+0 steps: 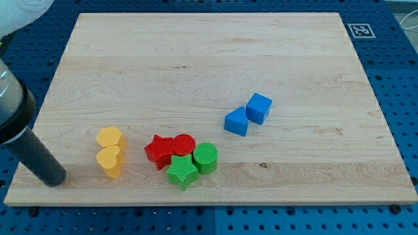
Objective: Nudge the yellow heart a bit right
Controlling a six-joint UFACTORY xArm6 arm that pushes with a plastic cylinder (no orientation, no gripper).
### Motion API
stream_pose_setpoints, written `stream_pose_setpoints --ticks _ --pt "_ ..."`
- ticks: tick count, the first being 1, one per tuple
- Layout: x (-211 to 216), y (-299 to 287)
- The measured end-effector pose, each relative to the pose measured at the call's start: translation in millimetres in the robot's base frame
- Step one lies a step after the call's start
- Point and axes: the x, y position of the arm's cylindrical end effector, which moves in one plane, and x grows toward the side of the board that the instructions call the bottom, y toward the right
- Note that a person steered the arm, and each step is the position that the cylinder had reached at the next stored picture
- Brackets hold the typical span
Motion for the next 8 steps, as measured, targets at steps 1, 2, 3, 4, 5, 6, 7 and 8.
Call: stream_pose_setpoints --ticks 1,2,3,4,5,6,7,8 --pt "-1.0 4.6" --pt "-2.7 17.1" --pt "-0.1 32.1" --pt "0.3 47.5" --pt "0.2 48.3" --pt "-14.9 50.4" --pt "-32.1 50.6" --pt "-26.4 49.8"
